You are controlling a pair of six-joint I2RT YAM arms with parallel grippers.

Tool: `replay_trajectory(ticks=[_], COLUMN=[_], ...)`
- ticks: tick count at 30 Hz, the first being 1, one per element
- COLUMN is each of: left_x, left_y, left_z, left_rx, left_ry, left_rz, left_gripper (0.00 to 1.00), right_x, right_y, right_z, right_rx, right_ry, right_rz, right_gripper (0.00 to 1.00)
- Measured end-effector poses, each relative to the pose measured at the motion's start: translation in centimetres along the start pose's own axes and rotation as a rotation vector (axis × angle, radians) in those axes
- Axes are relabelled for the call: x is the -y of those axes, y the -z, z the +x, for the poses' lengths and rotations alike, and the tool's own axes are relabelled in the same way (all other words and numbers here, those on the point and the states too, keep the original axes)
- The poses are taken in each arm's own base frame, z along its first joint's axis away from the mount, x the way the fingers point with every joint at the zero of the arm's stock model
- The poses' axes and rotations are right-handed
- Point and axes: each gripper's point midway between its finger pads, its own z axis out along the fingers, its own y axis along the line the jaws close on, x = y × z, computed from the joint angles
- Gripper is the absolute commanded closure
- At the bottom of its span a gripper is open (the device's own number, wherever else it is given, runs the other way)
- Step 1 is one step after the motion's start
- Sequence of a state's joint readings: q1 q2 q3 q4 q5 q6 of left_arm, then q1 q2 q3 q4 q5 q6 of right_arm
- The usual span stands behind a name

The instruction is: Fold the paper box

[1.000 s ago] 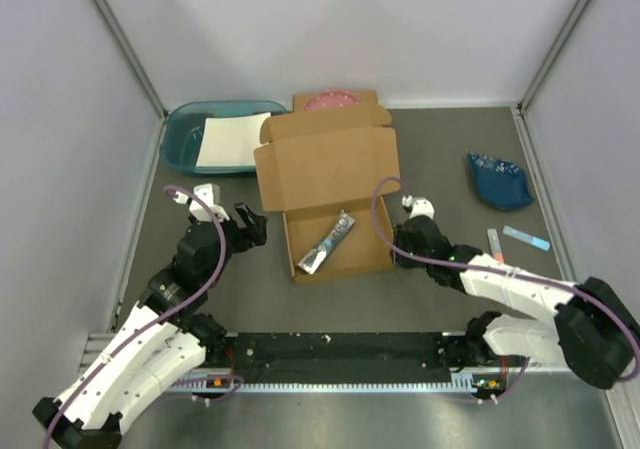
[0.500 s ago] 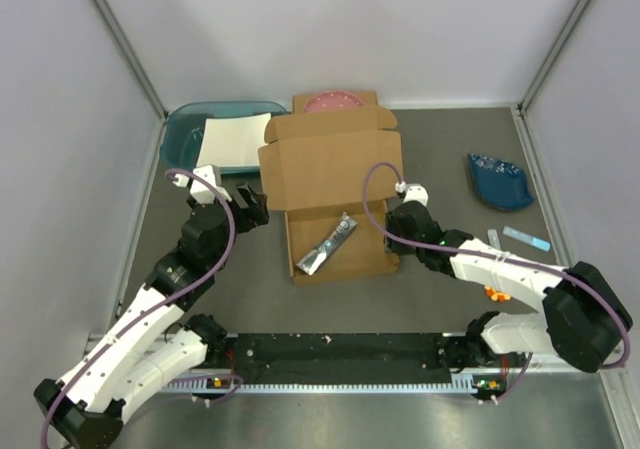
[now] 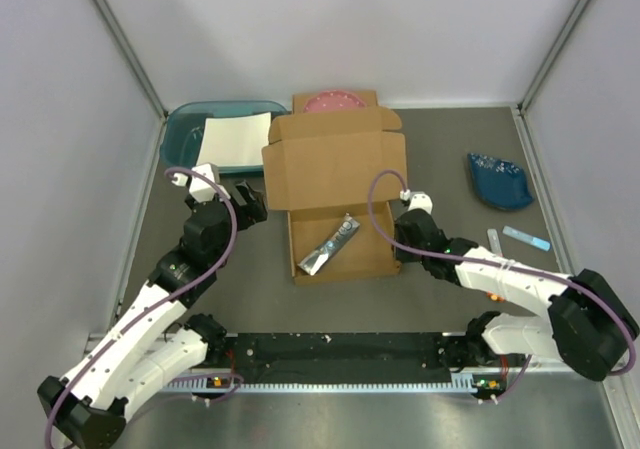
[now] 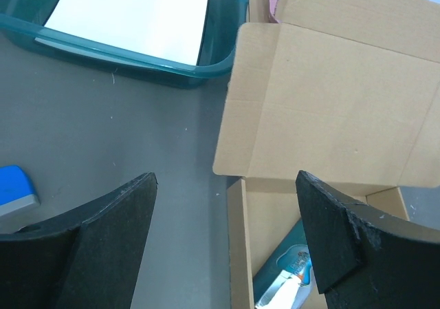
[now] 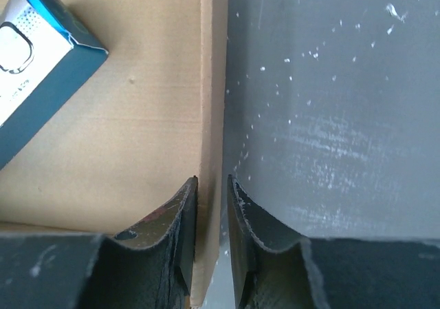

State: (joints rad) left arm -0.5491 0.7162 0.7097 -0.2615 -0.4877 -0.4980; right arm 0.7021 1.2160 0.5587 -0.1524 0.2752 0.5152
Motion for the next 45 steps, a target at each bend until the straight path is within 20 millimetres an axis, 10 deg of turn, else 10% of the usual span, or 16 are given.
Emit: replay_trajectory(ticks=[19, 28, 45], left_x=[-0.6, 0.3, 2.2], left_y=[-4.3, -8.5, -14.6], left_z=[1.1, 1.6, 2.0], left_rx=[-0.054, -0.118, -0.212], left_ry=[0.009, -0.007, -0.014], left_rz=[0.001, 0.088, 0.319], left_gripper=[0.1, 0.1, 0.18], right_x=[0.4, 0.4, -1.1], right_y=[2.8, 3.9, 9.0], right_z=[1.2, 1.2, -5.2], right_rx=[0.009, 0.015, 0.18], right_ry=[-0.057, -0.097, -0.052], right_rz=[-0.059, -0.078, -0.171], right_gripper=[0.75, 0.54, 0.5])
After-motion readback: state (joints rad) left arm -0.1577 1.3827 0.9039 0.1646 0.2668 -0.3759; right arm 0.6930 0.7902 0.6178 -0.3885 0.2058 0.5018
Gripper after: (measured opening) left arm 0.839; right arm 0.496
